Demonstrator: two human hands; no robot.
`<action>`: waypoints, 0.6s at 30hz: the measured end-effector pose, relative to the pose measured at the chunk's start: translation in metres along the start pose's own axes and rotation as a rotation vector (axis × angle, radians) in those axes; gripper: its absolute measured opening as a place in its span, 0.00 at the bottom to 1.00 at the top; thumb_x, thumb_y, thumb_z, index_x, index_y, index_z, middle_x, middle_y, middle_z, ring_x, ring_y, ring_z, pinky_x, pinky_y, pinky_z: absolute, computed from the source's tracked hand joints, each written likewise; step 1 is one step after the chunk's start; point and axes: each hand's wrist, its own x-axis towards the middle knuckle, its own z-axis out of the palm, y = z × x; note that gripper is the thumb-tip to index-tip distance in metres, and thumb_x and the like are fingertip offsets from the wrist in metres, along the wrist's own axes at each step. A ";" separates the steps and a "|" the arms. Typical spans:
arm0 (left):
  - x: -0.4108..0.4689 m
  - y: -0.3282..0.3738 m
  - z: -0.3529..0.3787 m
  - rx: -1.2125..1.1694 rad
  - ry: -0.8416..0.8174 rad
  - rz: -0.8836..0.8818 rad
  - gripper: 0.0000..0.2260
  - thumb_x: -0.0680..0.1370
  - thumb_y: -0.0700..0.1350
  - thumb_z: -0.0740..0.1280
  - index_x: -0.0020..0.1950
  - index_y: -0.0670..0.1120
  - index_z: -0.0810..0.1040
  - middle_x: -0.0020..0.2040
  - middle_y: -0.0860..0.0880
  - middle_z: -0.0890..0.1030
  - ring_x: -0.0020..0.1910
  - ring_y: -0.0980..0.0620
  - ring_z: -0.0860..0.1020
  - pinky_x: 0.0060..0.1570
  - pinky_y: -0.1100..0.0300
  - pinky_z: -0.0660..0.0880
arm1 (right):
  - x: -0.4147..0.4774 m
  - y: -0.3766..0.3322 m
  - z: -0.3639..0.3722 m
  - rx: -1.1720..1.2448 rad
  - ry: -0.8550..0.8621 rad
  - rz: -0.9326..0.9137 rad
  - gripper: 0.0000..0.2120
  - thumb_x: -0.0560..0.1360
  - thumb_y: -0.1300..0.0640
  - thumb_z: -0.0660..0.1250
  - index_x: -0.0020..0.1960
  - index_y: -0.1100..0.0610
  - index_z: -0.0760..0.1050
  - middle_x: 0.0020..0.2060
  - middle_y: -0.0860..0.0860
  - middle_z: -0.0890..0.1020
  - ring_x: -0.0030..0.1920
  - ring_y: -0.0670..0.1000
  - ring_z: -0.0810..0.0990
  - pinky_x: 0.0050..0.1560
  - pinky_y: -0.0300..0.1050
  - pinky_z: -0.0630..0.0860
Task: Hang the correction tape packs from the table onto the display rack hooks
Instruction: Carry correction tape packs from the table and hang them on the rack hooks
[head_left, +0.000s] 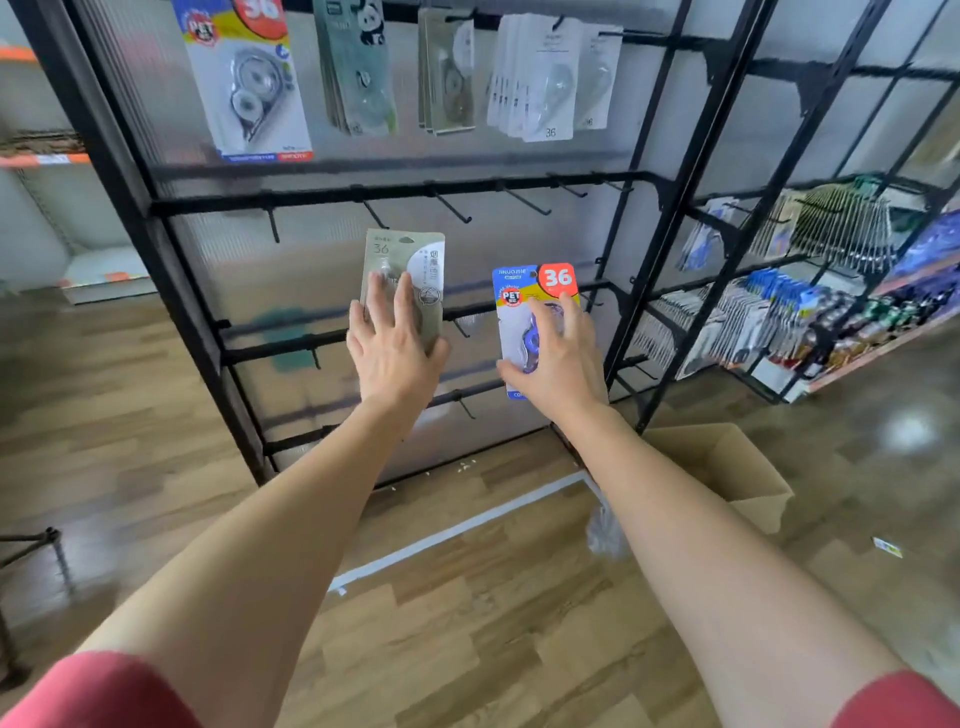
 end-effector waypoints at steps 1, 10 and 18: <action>0.009 0.007 0.004 0.004 0.010 0.003 0.35 0.75 0.49 0.66 0.78 0.50 0.52 0.79 0.46 0.47 0.74 0.37 0.52 0.71 0.46 0.51 | 0.012 0.006 -0.003 0.009 0.008 -0.004 0.37 0.72 0.43 0.70 0.75 0.54 0.58 0.75 0.57 0.54 0.72 0.61 0.58 0.67 0.55 0.67; 0.108 0.046 0.037 0.001 0.108 0.033 0.34 0.76 0.50 0.65 0.78 0.50 0.52 0.79 0.46 0.47 0.75 0.39 0.50 0.71 0.48 0.50 | 0.128 0.040 -0.002 0.004 0.109 -0.108 0.38 0.71 0.42 0.70 0.74 0.54 0.59 0.74 0.58 0.58 0.71 0.61 0.60 0.67 0.57 0.66; 0.200 0.081 0.063 0.009 0.162 0.087 0.35 0.76 0.49 0.66 0.78 0.49 0.53 0.79 0.45 0.48 0.75 0.39 0.50 0.72 0.47 0.49 | 0.221 0.062 0.001 0.053 0.162 -0.129 0.37 0.71 0.44 0.71 0.75 0.54 0.60 0.74 0.58 0.57 0.72 0.61 0.59 0.67 0.56 0.67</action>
